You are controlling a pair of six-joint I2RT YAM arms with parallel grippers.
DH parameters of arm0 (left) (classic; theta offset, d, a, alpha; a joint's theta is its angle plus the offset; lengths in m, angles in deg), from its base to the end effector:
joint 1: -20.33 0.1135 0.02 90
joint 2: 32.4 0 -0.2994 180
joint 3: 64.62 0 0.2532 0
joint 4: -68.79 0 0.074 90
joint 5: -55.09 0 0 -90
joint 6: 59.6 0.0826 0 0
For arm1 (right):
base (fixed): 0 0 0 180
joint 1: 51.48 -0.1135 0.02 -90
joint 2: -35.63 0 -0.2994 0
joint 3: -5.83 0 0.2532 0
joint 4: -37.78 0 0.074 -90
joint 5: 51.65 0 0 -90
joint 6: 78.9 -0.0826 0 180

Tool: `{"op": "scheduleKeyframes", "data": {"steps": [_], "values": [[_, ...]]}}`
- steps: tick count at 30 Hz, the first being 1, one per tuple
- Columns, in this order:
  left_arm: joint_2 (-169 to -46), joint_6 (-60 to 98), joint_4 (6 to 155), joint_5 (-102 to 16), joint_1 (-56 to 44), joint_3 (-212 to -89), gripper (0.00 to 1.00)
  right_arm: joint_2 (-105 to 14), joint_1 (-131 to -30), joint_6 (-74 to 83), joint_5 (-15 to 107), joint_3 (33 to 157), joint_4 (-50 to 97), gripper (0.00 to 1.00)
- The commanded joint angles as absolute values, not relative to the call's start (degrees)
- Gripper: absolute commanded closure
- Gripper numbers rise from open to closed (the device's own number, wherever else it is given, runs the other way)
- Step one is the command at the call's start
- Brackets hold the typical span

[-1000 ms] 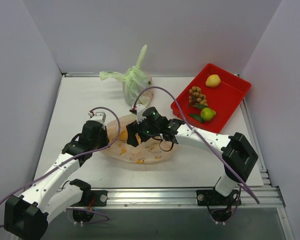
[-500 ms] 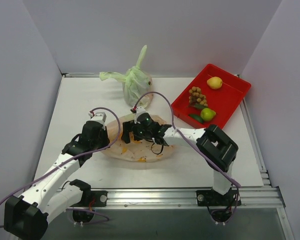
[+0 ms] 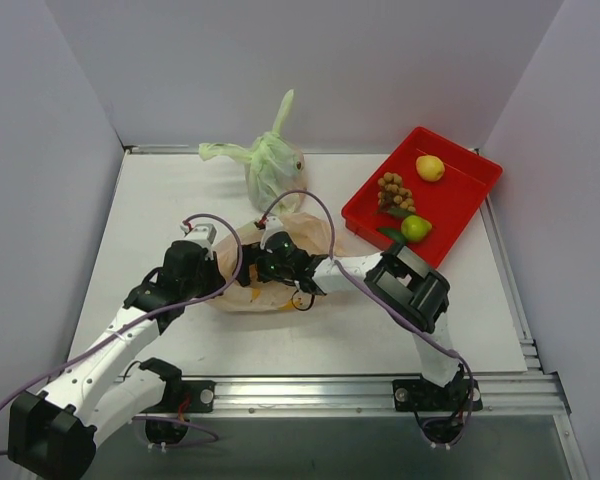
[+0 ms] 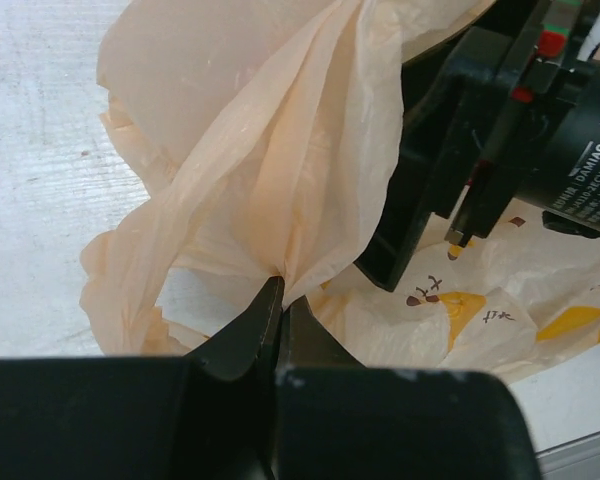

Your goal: Untie the knot of the plastic bag and take out the fruit

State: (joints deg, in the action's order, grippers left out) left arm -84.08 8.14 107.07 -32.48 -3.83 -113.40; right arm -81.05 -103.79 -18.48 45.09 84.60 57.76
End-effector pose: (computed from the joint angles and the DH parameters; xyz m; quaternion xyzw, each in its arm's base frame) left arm 0.1885 -0.0807 0.2325 0.0063 0.9104 -0.1451 0.3873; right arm 0.2996 0.4037 0.1774 -0.1930 0.7846 0.4208 0.4124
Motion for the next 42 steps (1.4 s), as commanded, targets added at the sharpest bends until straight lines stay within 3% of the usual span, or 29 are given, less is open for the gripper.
{"op": "scheduleKeyframes", "data": {"steps": [1, 6, 9, 10, 12, 13, 16, 20, 33, 42], "values": [[-83.4, 7.9, 103.3, -34.4, -3.8, -113.3, 1.00, -81.7, -104.0, -18.8, 43.4, 88.1, 62.2, 0.06], [-83.7, 7.9, 103.4, -34.3, -3.8, -113.3, 1.00, -82.3, -103.5, -19.0, 42.8, 88.8, 63.2, 0.17], [-84.0, 7.9, 103.4, -34.2, -3.8, -113.3, 1.00, -82.4, -102.8, -19.6, 43.4, 88.5, 64.1, 0.32], [-84.1, 8.0, 103.4, -34.0, -3.8, -113.3, 1.00, -82.2, -102.5, -19.5, 43.4, 88.3, 64.1, 0.42], [-84.1, 8.1, 103.6, -33.3, -3.8, -113.3, 1.00, -81.7, -102.4, -19.2, 43.6, 87.7, 64.1, 0.54], [-84.0, 8.2, 103.5, -33.1, -3.8, -113.3, 1.00, -80.8, -102.4, -19.0, 43.8, 86.8, 64.1, 0.66], [-83.6, 8.2, 103.8, -31.8, -3.7, -113.3, 1.00, -77.7, -102.3, -18.4, 44.5, 83.7, 63.7, 0.80], [-83.4, 8.0, 104.3, -30.1, -3.6, -113.4, 1.00, -71.4, -102.3, -17.3, 46.2, 78.6, 62.8, 0.85], [-83.0, 8.0, 104.6, -29.4, -3.1, -113.6, 1.00, -44.9, -96.6, -9.5, 54.4, 70.4, 49.0, 0.86], [-82.9, 8.1, 104.6, -30.0, -2.9, -113.7, 1.00, -39.2, -71.0, -9.5, 46.8, 71.6, 38.8, 0.83]]}}
